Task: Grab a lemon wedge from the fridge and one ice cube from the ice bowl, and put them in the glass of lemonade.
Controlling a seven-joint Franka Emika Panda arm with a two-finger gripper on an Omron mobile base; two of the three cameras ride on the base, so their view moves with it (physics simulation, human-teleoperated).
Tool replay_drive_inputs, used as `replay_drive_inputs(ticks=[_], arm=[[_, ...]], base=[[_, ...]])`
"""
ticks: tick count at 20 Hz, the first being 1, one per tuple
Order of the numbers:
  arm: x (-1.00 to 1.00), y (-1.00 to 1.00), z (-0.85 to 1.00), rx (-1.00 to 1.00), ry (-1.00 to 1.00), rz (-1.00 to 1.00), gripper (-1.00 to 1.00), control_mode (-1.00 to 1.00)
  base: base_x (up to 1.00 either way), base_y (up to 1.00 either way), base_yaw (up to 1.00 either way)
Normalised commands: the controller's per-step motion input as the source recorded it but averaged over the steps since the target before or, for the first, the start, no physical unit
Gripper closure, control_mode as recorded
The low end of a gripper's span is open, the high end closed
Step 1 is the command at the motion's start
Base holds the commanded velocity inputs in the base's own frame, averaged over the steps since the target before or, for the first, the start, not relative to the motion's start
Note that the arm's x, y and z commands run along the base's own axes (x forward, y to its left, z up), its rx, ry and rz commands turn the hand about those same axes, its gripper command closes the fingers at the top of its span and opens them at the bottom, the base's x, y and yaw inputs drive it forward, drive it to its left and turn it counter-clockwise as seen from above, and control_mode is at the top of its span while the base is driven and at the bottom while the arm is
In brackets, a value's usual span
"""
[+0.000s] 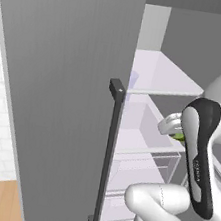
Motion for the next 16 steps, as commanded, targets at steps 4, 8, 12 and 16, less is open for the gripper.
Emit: replay_drive_inputs(ticks=[4, 8, 12, 16], arm=[[-0.04, 0.00, -0.10, 0.00, 0.00, 0.00, 1.00, -1.00], [-0.15, 0.00, -0.15, 0.00, 0.01, 0.00, 1.00, -1.00], [0.00, 0.00, 0.00, 0.00, 0.00, 0.00, 1.00, -1.00], [0.00, 0.00, 0.00, 0.00, 0.00, 0.00, 1.00, 1.00]], base=[[0.00, 0.00, 0.00], [0.00, 0.00, 0.00], [0.00, 0.00, 0.00], [-0.80, 0.00, 0.00]])
